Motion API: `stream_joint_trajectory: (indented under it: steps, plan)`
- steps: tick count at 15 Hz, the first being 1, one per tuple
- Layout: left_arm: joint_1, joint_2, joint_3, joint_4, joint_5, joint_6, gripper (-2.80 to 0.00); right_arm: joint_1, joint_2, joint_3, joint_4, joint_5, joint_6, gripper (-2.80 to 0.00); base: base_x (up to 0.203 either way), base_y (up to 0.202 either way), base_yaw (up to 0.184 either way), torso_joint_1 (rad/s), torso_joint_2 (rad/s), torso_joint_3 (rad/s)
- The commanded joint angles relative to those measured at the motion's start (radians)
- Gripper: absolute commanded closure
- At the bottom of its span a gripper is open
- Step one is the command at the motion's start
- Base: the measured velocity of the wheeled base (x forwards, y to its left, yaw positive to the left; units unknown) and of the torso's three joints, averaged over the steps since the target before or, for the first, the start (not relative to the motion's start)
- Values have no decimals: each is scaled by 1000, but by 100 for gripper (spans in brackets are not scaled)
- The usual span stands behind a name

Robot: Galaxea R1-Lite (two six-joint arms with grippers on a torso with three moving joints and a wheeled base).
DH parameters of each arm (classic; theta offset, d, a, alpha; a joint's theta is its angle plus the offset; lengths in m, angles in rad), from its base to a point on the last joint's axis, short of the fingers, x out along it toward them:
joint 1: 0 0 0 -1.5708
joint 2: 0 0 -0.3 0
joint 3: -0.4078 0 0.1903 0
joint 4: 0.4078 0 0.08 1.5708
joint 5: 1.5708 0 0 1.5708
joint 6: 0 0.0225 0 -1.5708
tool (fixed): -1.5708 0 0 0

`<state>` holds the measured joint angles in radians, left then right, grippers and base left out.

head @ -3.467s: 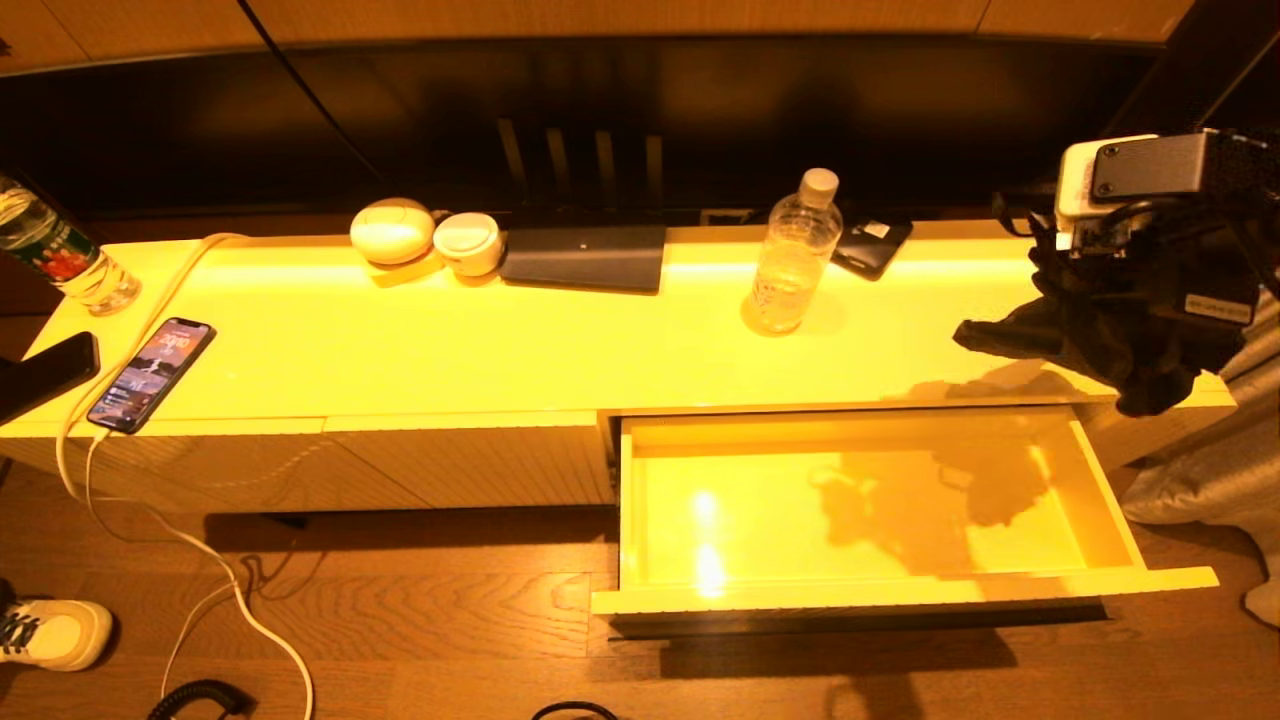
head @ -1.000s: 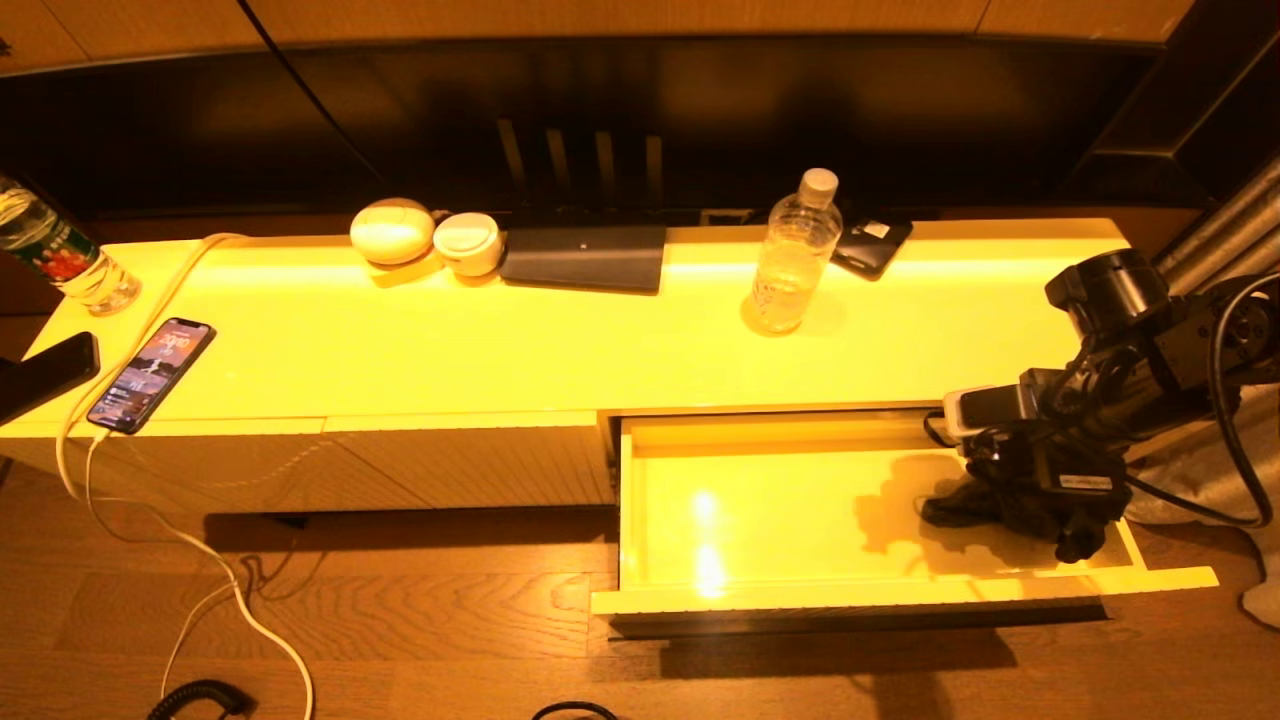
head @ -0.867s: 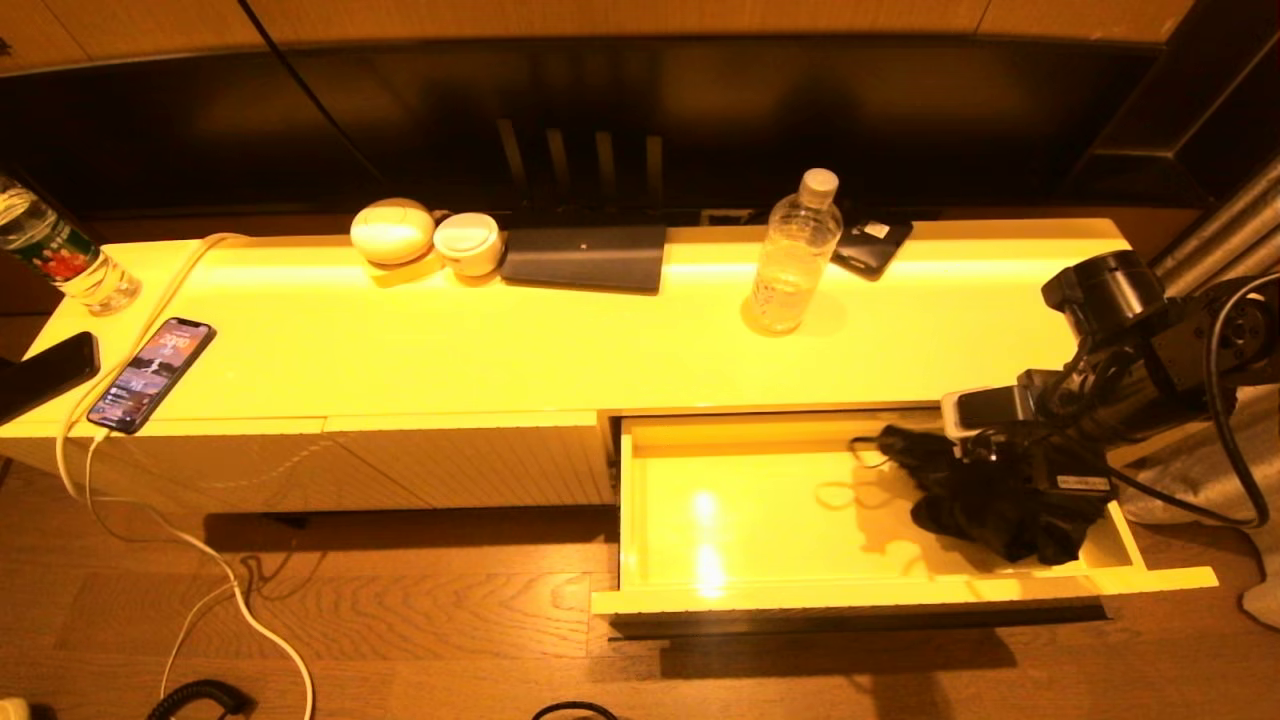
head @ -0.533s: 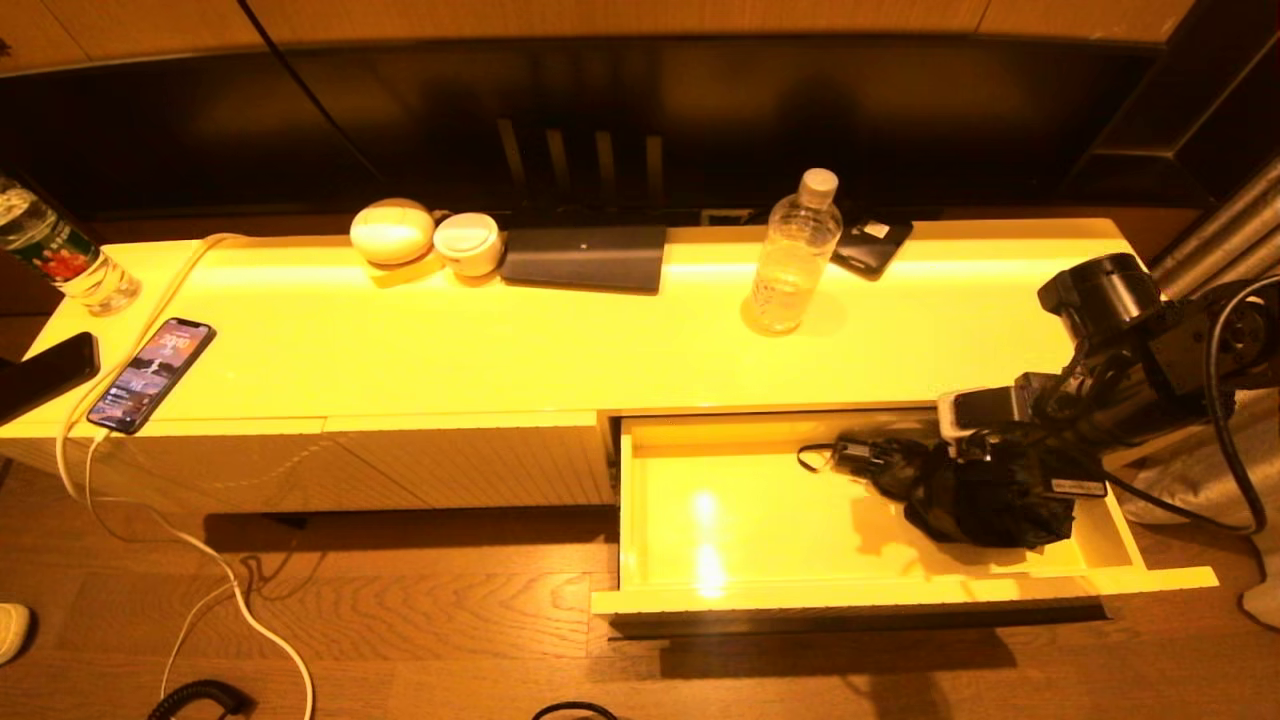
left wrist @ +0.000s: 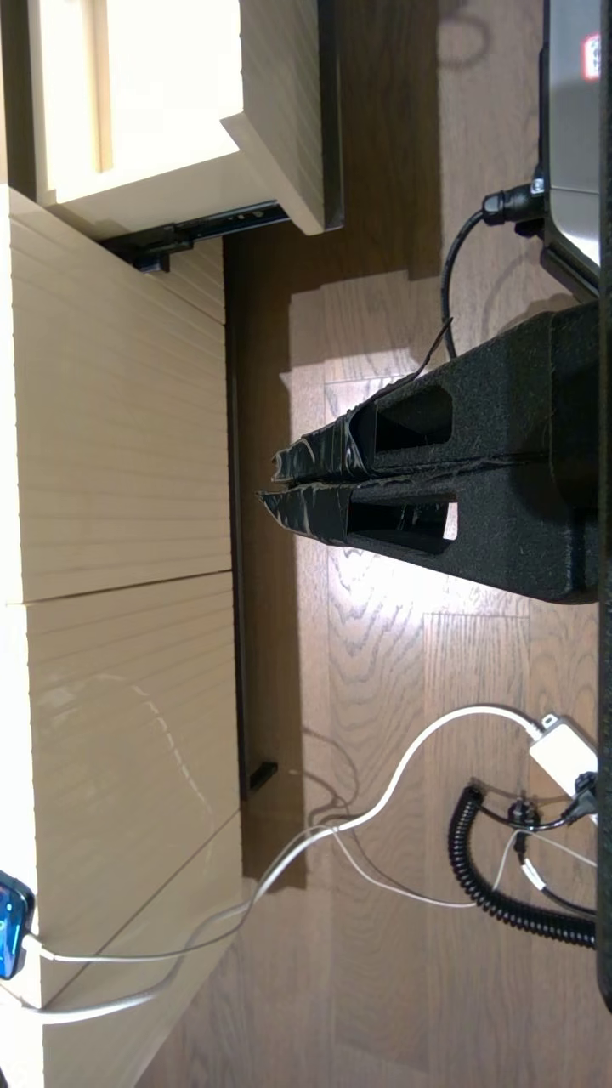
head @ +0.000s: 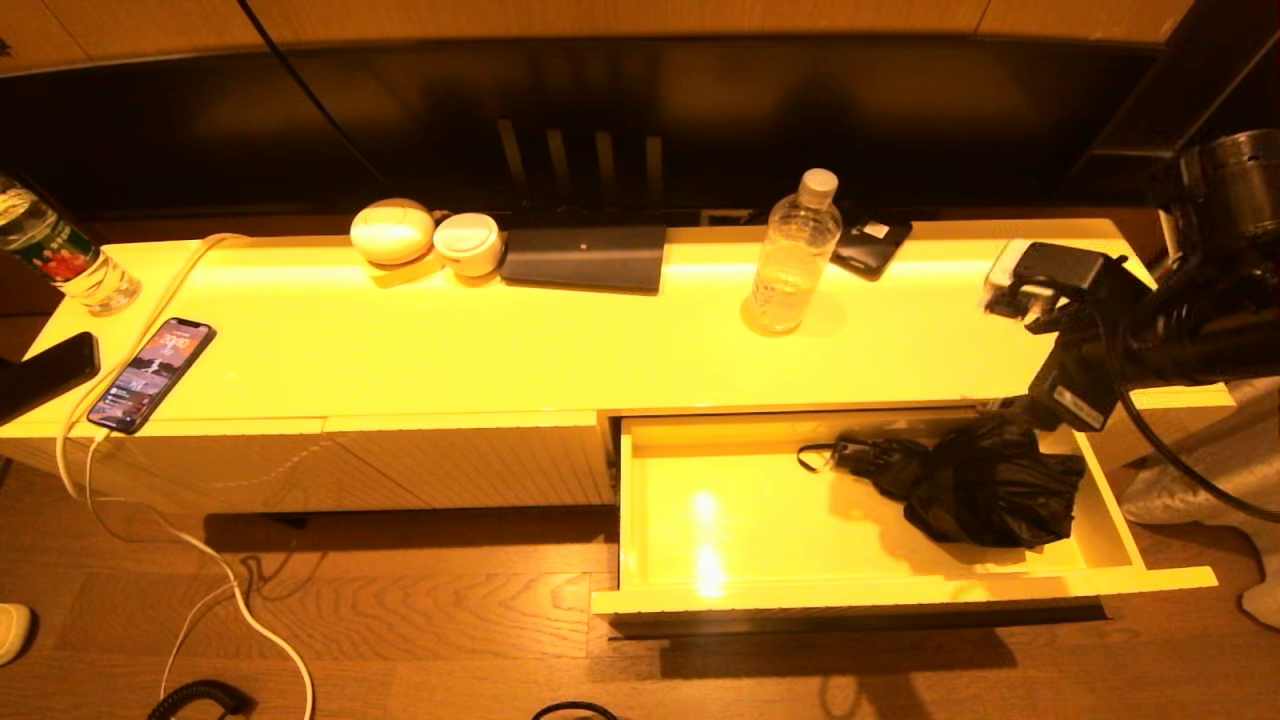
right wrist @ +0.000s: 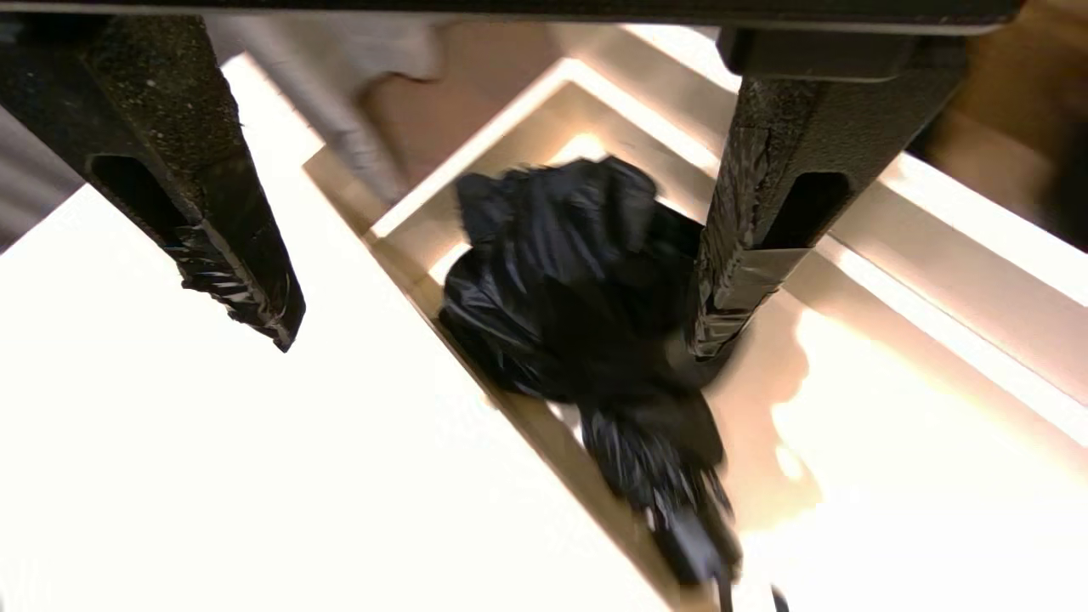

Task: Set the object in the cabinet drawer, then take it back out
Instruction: Put the umbrella in the drawer, then put the mineral water in the drawer

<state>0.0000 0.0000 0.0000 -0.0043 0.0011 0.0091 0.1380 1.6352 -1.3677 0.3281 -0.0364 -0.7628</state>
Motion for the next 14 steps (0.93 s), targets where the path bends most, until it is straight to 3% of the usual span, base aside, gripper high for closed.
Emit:
stream_joint_trajectory:
  steps: [1,3,4,6,7,9,14]
  plan:
    - [0,0,2,1,0,0,0,18,-73,1,-1,-1,179,-280,0,0,0,0,0,0]
    - [0,0,2,0,0,0,0,41,-84,-8,-4,-6,367,-280,0,0,0,0,0,0]
    - [0,0,2,0,0,0,0,51,-84,-9,-12,-8,411,-280,0,0,0,0,0,0]
    - [0,0,2,0,0,0,0,71,-48,3,-106,-10,613,-280,0,0,0,0,0,0]
    - [0,0,2,1,0,0,0,81,-19,8,-162,-13,666,-280,0,0,0,0,0,0]
    - [0,0,2,0,0,0,0,89,0,27,-217,-30,700,-280,0,0,0,0,0,0]
    - [0,0,2,0,0,0,0,176,194,91,-676,-109,699,-280,0,0,0,0,0,0]
